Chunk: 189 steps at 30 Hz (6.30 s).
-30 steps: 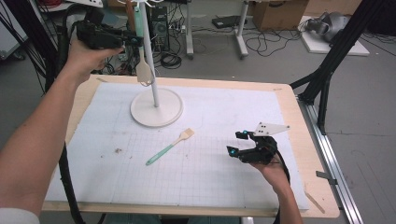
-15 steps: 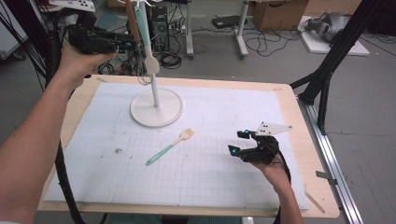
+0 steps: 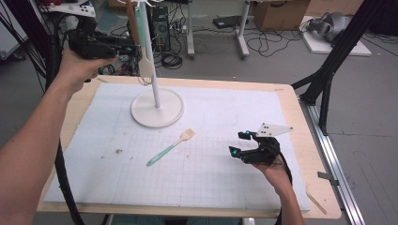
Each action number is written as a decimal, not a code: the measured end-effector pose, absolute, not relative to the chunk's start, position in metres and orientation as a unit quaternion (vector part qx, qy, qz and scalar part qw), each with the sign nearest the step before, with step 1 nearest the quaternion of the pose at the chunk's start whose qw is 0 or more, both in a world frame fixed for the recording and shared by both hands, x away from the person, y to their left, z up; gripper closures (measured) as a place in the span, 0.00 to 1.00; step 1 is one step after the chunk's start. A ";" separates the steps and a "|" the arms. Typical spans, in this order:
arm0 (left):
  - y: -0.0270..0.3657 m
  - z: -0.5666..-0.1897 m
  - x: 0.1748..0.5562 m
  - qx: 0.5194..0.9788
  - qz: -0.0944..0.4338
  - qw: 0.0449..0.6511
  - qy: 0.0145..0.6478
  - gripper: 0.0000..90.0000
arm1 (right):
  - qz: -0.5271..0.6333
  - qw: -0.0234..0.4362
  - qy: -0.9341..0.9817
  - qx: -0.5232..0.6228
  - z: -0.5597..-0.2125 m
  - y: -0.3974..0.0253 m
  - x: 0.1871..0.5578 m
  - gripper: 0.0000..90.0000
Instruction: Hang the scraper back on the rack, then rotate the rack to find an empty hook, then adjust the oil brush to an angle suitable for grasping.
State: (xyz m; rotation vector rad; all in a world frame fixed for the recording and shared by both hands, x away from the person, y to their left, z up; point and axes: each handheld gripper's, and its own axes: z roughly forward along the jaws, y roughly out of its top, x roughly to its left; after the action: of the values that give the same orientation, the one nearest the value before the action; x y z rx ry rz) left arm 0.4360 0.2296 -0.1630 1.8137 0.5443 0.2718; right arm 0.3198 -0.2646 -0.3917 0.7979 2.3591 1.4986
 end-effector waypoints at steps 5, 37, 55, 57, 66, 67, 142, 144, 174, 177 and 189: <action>0.228 -0.163 0.437 0.775 0.114 0.578 0.229 0.64 | 0.510 0.119 0.807 0.273 -0.391 -0.264 0.319 0.31; 0.202 -0.113 0.454 0.745 0.122 0.619 0.217 0.99 | 0.511 0.110 0.807 0.274 -0.394 -0.265 0.321 0.31; 0.212 -0.112 0.460 0.728 0.147 0.623 0.245 0.99 | 0.514 0.104 0.806 0.273 -0.394 -0.265 0.320 0.31; 0.213 -0.112 0.461 0.727 0.148 0.623 0.245 0.99 | 0.514 0.104 0.807 0.273 -0.394 -0.266 0.321 0.31; 0.219 -0.111 0.459 0.727 0.161 0.618 0.250 0.98 | 0.515 0.105 0.806 0.272 -0.395 -0.266 0.321 0.31; 0.220 -0.111 0.459 0.726 0.163 0.620 0.251 0.98 | 0.514 0.105 0.807 0.272 -0.394 -0.266 0.321 0.31; 0.255 -0.151 0.392 0.745 0.173 0.590 0.258 0.74 | 0.523 0.115 0.804 0.259 -0.386 -0.273 0.313 0.31; 0.254 -0.153 0.390 0.746 0.171 0.590 0.258 0.73 | 0.523 0.115 0.804 0.260 -0.386 -0.273 0.313 0.31; 0.257 -0.207 0.363 0.754 0.165 0.578 0.264 0.58 | 0.515 0.122 0.810 0.253 -0.388 -0.268 0.309 0.30; 0.257 -0.216 0.361 0.754 0.160 0.579 0.264 0.58 | 0.513 0.123 0.810 0.256 -0.388 -0.268 0.309 0.30; 0.258 -0.257 0.357 0.755 0.152 0.577 0.272 0.56 | 0.508 0.127 0.810 0.264 -0.391 -0.269 0.310 0.30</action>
State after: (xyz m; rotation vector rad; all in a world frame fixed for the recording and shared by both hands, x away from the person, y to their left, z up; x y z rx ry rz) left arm 0.3570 0.2577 -0.2566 1.7680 0.6368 0.3550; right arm 0.3102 -0.2693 -0.3907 0.7677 2.3573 1.4784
